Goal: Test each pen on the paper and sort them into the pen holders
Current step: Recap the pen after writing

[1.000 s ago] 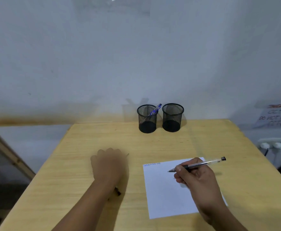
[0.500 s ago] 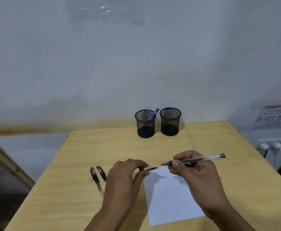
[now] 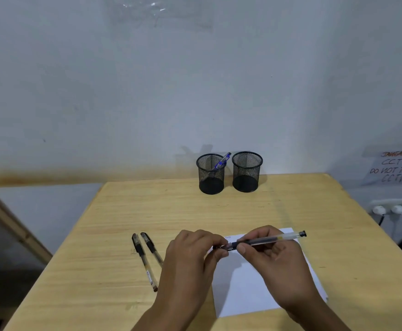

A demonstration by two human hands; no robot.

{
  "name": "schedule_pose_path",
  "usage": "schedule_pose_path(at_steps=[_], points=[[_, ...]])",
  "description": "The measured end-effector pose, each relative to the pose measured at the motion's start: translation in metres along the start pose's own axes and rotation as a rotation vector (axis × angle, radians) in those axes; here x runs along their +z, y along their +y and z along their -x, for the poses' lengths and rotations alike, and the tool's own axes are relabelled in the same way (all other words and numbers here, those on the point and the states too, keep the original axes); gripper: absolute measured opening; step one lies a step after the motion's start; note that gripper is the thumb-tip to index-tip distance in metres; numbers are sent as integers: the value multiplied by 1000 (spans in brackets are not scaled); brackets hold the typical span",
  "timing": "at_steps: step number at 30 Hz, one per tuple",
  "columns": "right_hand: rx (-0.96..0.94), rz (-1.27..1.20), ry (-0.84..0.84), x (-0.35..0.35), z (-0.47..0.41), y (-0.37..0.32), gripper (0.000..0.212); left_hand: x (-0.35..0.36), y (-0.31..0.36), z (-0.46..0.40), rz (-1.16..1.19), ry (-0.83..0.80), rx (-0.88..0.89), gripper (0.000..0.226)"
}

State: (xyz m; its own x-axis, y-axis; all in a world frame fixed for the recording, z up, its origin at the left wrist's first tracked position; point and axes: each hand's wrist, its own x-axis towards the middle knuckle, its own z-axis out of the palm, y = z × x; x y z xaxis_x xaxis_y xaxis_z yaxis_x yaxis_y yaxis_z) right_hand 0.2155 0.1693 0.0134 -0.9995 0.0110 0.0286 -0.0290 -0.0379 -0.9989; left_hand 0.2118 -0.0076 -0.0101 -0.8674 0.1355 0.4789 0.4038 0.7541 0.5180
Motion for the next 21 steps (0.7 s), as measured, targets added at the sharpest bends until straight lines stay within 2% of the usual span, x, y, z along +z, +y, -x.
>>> schedule_pose_path(at_steps=[8, 11, 15, 17, 21], points=[[31, -60, 29, 0, 5, 12, 11, 3, 2, 4, 102, 2, 43, 9], [36, -89, 26, 1, 4, 14, 8, 8, 3, 3, 161, -38, -24, 11], [80, -257, 151, 3, -7, 15, 25, 18, 13, -5, 277, -49, -127, 14], [91, -312, 224, 3, -17, 11, 23, 23, 18, -14, 322, -88, -170, 7], [40, -238, 316, -13, -50, -3, 12, 36, 17, -45, 425, -128, -231, 14]])
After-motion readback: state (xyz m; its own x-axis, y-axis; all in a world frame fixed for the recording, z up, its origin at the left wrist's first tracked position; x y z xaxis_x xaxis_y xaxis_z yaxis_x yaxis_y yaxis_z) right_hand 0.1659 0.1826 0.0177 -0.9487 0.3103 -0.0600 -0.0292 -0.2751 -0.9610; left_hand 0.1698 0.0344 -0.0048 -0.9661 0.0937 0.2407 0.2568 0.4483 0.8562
